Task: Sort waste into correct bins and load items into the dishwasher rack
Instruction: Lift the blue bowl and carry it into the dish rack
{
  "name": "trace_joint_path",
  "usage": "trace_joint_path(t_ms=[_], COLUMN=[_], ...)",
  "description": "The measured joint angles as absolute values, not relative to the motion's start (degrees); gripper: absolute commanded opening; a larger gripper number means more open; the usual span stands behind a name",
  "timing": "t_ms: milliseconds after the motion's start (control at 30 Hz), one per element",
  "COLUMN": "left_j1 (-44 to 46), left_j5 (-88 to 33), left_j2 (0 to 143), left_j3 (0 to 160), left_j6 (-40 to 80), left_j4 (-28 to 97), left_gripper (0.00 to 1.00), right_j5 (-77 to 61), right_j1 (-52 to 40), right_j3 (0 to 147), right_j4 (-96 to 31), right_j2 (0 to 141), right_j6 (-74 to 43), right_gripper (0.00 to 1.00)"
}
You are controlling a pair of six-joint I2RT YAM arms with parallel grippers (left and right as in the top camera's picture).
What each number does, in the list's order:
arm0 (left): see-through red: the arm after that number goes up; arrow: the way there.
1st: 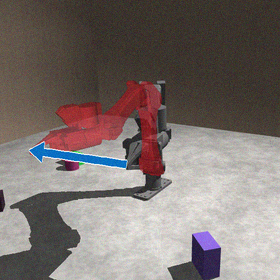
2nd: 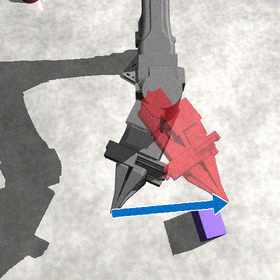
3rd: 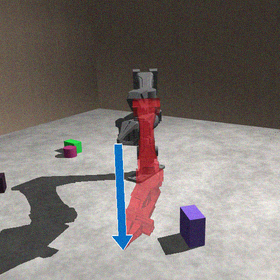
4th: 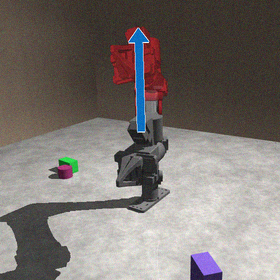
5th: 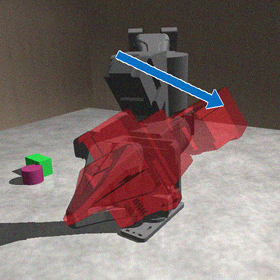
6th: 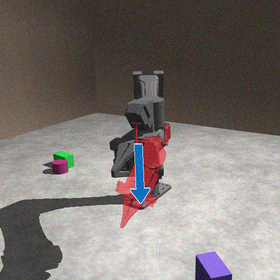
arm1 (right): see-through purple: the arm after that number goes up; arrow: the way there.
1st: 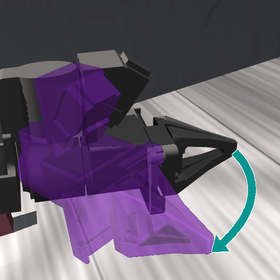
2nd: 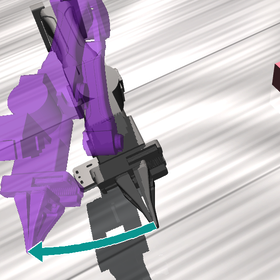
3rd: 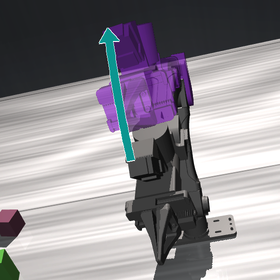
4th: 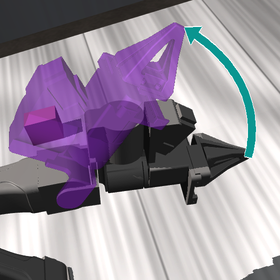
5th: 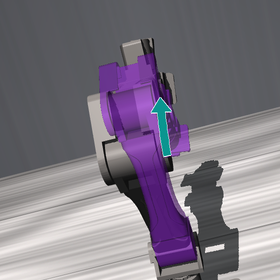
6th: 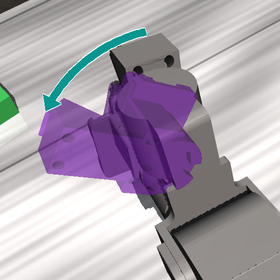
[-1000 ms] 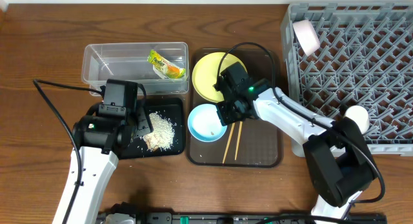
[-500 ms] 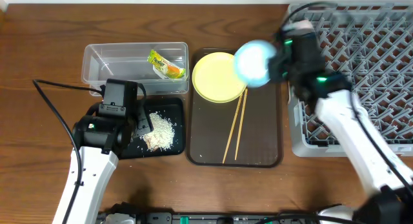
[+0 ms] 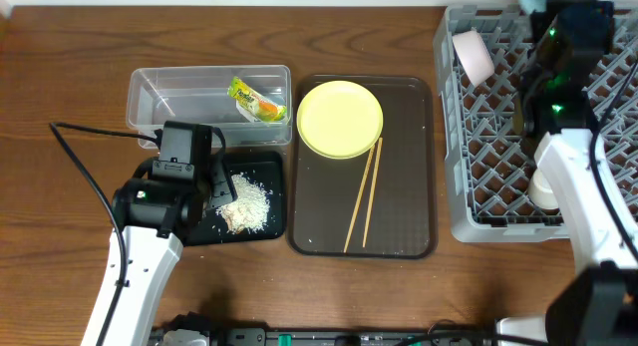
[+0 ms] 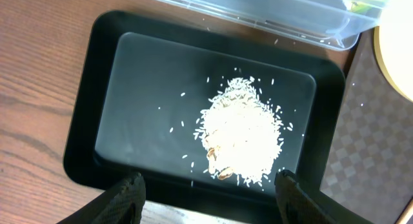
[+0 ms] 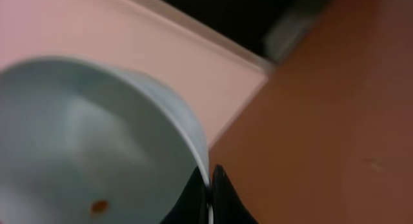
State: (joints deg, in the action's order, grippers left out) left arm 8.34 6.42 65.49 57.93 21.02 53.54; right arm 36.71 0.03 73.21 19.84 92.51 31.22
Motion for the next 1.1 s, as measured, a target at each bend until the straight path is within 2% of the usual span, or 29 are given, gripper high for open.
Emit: trace_joint_path(t_ms=[167, 433, 1100], left_j1=[8.34, 8.34, 8.34], left_j5=[6.42, 6.39, 6.39], left_j2=[65.52, 65.52, 65.52], left_j3=[57.89, 57.89, 57.89], left_j6=[21.02, 21.02, 21.04], left_j4=[53.56, 53.58, 53.58], left_gripper=[0.67, 0.67, 0.67], right_j5=[40.07, 36.64, 38.50], right_j1=[3.44, 7.11, 6.85], right_j3=[73.23, 73.21, 73.21], right_j4=[28.99, 32.08, 36.27], right_j2=[100.38, 110.00, 116.09], right_j6=[36.86, 39.27, 41.69], right_gripper=[0.01, 0.01, 0.01])
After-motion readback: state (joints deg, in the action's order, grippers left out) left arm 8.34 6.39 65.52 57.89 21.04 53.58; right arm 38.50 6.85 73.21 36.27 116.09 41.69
